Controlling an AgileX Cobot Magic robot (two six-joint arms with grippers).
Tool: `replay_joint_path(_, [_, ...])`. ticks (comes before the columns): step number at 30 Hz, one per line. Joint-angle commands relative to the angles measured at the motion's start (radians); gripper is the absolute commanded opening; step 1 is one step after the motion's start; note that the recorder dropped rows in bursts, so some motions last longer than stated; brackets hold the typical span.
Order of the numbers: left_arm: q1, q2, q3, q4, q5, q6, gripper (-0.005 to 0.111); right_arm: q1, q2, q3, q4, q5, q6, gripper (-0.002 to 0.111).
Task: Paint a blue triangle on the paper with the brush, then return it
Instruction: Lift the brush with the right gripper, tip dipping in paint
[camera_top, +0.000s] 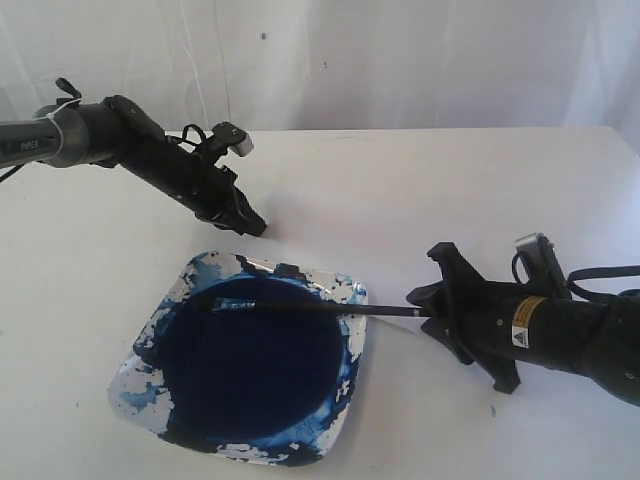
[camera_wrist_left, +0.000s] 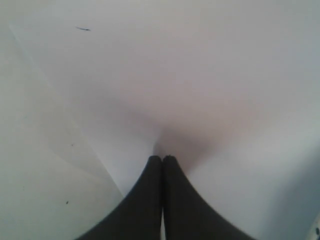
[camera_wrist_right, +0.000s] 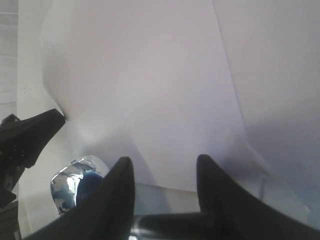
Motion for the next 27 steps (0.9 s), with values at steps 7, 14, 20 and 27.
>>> replay_joint_path(7, [-0.005, 0.016, 0.005, 0.009, 0.011, -0.003, 0.000, 0.001, 0.013, 0.000, 0.011, -0.031, -0.012, 0.028])
replay_joint_path(14, [-0.005, 0.016, 0.005, 0.009, 0.011, -0.003, 0.000, 0.001, 0.013, 0.000, 0.055, -0.067, -0.102, 0.021])
replay_joint_path(20, [-0.005, 0.016, 0.005, 0.009, 0.011, -0.003, 0.000, 0.001, 0.013, 0.000, 0.103, -0.142, -0.199, 0.016])
replay_joint_path(27, [-0.005, 0.016, 0.005, 0.009, 0.011, -0.003, 0.000, 0.001, 0.013, 0.000, 0.191, -0.225, -0.390, 0.013])
